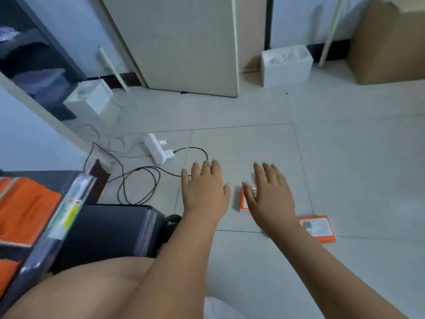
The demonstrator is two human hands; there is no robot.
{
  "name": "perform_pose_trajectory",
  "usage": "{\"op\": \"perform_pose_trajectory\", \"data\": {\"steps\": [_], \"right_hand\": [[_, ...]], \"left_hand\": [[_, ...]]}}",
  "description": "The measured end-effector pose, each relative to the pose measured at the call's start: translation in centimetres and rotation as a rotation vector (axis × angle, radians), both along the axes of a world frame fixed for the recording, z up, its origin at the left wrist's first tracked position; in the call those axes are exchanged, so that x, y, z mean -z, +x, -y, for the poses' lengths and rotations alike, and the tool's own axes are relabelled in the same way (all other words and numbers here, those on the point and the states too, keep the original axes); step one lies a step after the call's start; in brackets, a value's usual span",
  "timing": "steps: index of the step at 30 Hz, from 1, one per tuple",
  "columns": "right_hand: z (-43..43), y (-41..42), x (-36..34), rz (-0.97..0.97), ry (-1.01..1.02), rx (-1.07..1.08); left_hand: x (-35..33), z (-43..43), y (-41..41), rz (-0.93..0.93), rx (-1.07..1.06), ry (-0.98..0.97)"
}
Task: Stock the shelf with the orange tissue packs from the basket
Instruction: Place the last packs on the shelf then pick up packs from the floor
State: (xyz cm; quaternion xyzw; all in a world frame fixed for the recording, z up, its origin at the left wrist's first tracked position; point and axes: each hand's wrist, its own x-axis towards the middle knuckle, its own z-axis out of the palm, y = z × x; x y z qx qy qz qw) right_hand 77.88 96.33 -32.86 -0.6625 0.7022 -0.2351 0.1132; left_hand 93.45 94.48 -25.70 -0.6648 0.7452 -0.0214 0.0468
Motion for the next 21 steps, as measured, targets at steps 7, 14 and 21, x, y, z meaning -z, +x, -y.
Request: {"op": "perform_pose_trajectory", "data": {"steps": [7, 14, 21], "right_hand": [[0.0, -5.5, 9.1, -0.014, 0.317, 0.152], [0.3, -6.9, 16.8, -0.045, 0.583, 0.201], [1.1, -5.1, 22.1, -0.063, 0.697, 0.272]], "left_hand": [[10.7, 3.8, -6.4, 0.018, -0.019, 0.373], [19.8, 7.2, -8.6, -0.077, -0.127, 0.628], [27.9, 10.2, -8.8, -0.142, -0.091, 0.692]]}}
